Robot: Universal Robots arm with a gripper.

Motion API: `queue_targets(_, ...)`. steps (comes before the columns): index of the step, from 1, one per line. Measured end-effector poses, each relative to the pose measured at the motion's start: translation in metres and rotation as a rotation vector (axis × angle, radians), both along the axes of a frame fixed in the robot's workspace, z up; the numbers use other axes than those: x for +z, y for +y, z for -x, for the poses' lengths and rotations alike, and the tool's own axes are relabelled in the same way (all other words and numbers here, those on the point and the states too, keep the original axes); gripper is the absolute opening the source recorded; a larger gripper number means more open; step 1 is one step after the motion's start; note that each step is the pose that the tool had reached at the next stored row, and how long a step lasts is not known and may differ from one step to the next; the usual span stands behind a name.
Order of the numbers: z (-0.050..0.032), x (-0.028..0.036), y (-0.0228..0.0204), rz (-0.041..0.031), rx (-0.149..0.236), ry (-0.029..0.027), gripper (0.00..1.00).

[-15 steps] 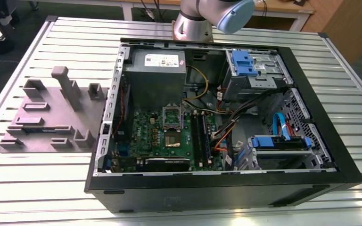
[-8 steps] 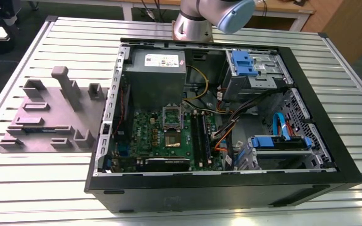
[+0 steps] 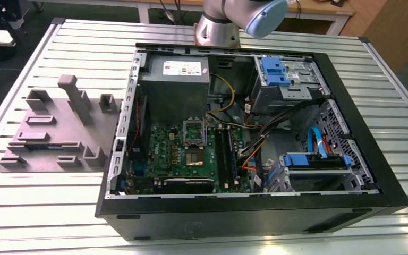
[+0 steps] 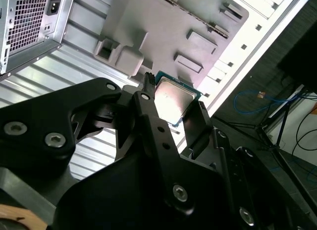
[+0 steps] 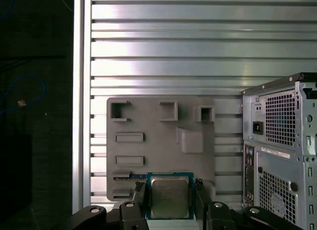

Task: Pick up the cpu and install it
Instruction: 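Pick up the cpu and move it towards the insertion slot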

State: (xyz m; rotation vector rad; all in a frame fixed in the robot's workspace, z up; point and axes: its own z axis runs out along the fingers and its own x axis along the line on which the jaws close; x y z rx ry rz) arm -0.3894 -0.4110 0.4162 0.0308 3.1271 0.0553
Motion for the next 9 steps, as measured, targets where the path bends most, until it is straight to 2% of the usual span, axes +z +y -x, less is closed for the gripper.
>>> queue_targets(9, -0.0053, 0.0000, 0.0000, 0.0000, 0.000, 0.0000, 0.47)
